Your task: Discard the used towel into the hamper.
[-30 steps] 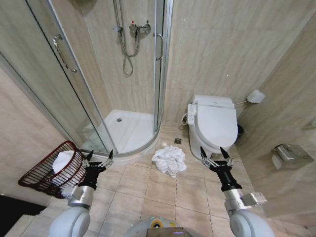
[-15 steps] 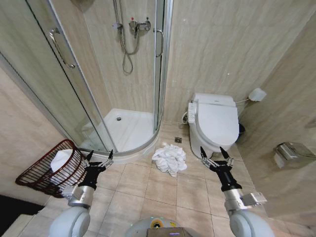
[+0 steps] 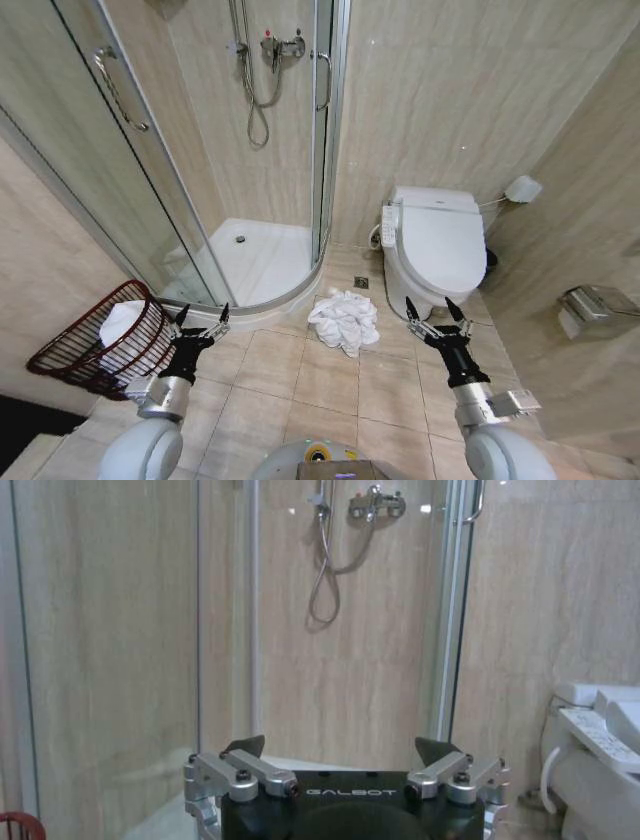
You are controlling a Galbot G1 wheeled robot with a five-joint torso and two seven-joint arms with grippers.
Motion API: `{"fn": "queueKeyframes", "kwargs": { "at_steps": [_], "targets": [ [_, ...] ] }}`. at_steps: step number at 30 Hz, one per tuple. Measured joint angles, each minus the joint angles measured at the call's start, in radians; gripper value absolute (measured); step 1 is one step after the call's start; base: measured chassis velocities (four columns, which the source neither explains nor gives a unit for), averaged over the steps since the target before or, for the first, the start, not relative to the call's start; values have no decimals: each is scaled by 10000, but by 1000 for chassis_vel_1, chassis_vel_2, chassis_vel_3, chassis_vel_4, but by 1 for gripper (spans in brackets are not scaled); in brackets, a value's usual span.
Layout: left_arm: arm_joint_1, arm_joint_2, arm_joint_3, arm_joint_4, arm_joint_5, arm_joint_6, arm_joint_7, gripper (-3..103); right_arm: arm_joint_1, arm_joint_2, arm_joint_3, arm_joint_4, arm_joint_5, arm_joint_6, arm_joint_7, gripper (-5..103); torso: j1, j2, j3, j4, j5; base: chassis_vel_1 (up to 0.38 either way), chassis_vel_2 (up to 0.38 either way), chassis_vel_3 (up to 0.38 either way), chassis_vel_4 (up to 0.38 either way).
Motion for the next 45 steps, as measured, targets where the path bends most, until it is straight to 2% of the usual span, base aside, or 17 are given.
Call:
{"fn": "queueKeyframes", "kwargs": {
  "at_steps": [31, 45],
  "targets": [
    [0, 0, 0, 0, 0, 0, 0, 98, 42, 0, 11, -146, -37, 31, 0, 100, 40, 99, 52, 0, -3, -26, 25, 28, -20],
    [0, 0, 0, 0, 0, 0, 0, 98, 1051, -9, 303, -3561, -1090, 755, 96, 100, 49, 109, 61, 0, 1, 0, 0, 0, 0]
  ]
}}
